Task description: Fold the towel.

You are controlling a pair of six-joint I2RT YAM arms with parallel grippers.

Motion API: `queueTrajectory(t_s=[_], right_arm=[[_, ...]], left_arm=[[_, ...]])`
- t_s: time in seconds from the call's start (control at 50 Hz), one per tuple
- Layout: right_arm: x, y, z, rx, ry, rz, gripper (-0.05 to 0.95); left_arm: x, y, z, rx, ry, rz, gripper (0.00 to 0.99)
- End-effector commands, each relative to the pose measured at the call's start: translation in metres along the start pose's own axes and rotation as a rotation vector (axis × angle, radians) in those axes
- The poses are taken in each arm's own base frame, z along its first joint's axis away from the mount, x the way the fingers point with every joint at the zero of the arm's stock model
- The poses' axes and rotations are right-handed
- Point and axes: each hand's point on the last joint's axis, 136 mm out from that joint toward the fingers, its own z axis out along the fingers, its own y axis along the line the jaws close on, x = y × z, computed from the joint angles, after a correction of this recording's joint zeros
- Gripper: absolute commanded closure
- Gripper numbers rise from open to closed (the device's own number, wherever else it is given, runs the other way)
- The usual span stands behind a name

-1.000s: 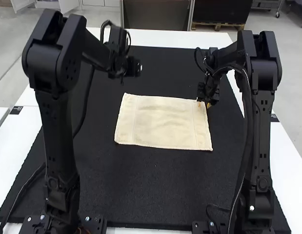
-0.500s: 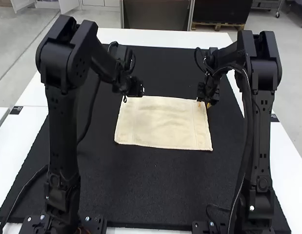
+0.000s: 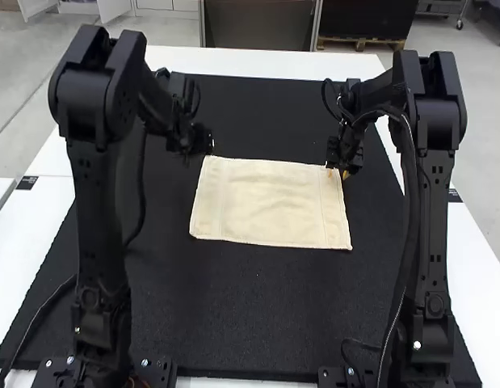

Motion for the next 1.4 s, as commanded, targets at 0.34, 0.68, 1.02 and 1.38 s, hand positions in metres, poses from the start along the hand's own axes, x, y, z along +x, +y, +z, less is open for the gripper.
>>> queueTrajectory(t_s=[0.34, 0.68, 1.02, 1.38], right_arm=[[0.008, 0.010, 0.003, -0.050, 0.036, -0.004, 0.41], [0.009, 0.009, 0.003, -0.042, 0.037, -0.006, 0.41], [0.010, 0.007, 0.004, -0.033, 0.039, -0.008, 0.41], [0.012, 0.004, 0.002, -0.017, 0.047, -0.011, 0.59]], left_arm=[[0.020, -0.036, 0.012, 0.059, 0.036, 0.076, 0.075], [0.023, -0.028, 0.033, 0.076, 0.067, 0.055, 0.093], [0.028, -0.038, 0.042, 0.102, 0.107, 0.067, 0.434], [0.029, -0.040, 0.041, 0.115, 0.117, 0.057, 0.838]])
